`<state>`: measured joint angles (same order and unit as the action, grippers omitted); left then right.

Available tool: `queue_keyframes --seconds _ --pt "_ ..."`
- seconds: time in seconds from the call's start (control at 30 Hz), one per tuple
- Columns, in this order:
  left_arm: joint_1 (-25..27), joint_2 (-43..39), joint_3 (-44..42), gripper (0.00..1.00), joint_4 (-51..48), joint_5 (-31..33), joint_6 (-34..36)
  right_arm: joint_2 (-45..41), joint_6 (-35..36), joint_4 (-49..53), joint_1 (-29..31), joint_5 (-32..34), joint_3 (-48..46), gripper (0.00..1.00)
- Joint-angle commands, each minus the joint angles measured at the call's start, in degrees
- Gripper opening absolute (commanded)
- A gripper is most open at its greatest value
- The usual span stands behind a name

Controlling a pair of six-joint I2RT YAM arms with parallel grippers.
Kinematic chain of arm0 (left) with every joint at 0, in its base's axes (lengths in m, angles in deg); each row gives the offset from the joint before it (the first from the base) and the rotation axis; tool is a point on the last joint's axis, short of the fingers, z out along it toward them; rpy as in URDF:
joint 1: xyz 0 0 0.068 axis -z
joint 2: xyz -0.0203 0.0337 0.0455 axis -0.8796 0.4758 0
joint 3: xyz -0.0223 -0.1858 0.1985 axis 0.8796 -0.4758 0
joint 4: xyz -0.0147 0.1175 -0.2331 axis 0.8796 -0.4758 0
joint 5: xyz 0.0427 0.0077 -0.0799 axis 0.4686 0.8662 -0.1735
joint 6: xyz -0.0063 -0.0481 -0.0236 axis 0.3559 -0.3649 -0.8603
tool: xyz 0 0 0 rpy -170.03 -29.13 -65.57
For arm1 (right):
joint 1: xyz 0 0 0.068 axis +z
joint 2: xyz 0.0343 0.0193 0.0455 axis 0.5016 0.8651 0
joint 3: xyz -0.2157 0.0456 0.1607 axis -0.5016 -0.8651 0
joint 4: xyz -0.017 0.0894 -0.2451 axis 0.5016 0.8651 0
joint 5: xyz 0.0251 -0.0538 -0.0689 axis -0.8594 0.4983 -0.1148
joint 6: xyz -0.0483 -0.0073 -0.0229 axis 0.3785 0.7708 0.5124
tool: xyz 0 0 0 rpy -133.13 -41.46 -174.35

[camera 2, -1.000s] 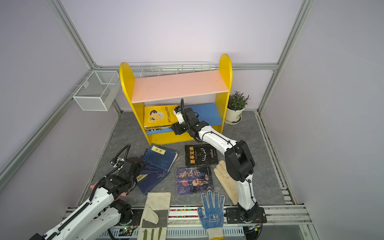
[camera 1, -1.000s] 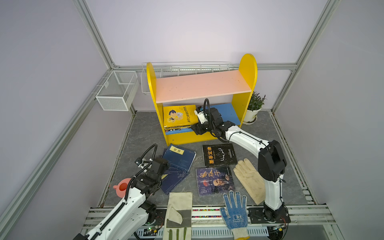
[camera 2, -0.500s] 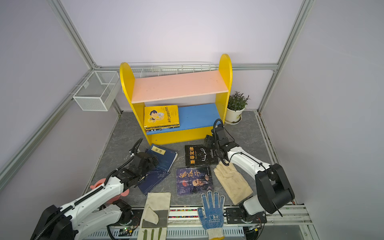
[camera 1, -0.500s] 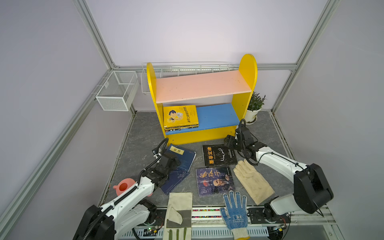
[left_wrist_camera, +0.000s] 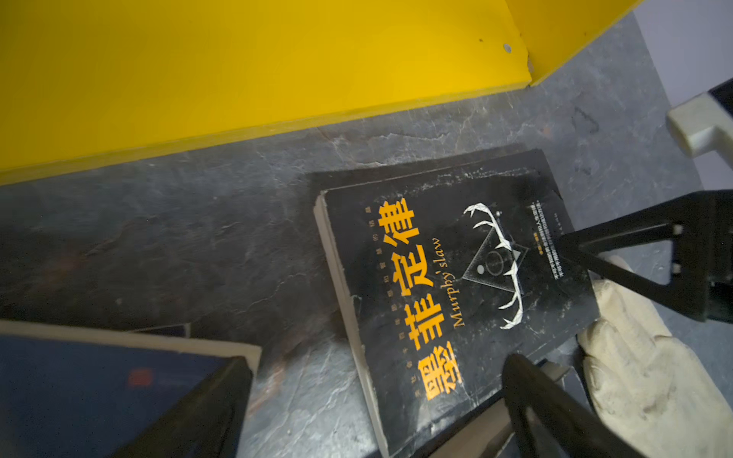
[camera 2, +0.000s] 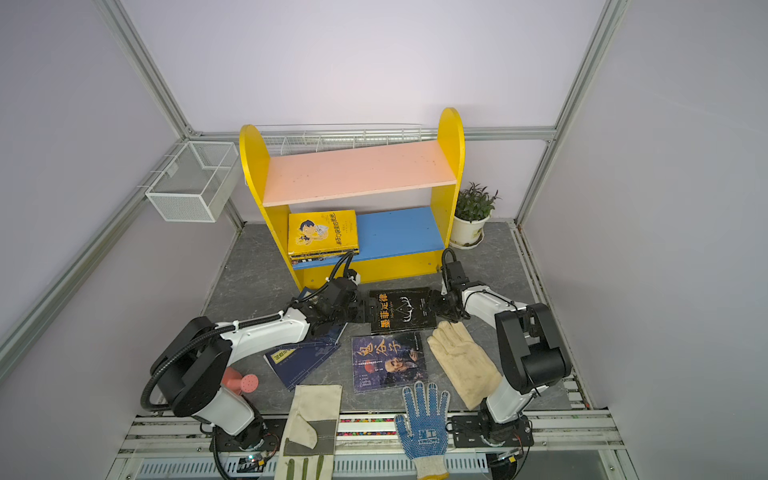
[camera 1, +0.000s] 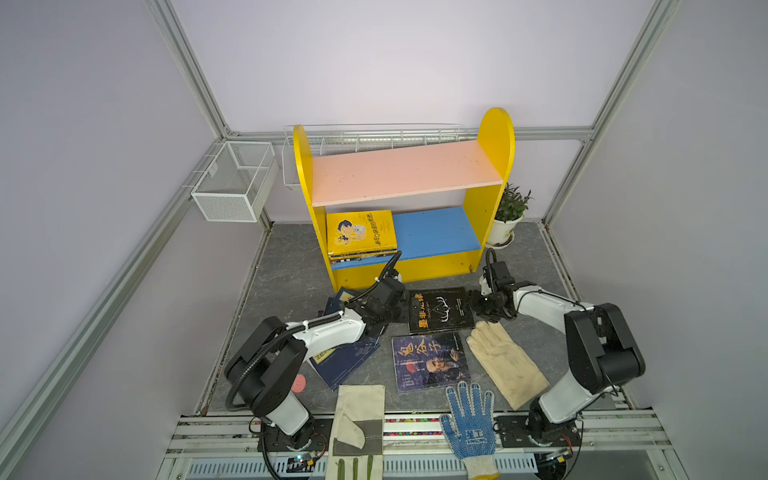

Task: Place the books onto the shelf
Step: 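Move both grippers down to the black Murphy's Law book on the table, then close both grippers on opposite edges of the black book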

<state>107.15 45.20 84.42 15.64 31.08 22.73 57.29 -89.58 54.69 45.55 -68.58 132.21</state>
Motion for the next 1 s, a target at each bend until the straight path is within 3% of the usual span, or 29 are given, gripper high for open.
queue_keyframes --seconds 0.0,0.43,0.6,0.73,0.97 --pt "0.4 3.2 3.2 0.97 -1.9 -2.3 3.0 1.4 3.9 4.9 -0.3 -3.0 1.0 0.72" --pt "1.2 18.0 15.1 0.78 -16.0 -5.4 3.7 5.2 6.9 3.9 0.3 -10.0 1.2 0.70" --pt "1.2 19.4 16.1 0.65 -16.7 -6.8 3.9 2.7 7.2 -1.0 0.8 -17.4 2.6 0.68" --pt "1.1 19.1 15.9 0.47 -16.6 -6.9 3.9 -1.4 4.8 -7.0 0.8 -24.7 2.2 0.66" --pt "1.2 16.7 13.9 0.40 -14.5 -7.2 3.8 -9.1 2.5 -8.8 0.8 -24.8 1.4 0.63"
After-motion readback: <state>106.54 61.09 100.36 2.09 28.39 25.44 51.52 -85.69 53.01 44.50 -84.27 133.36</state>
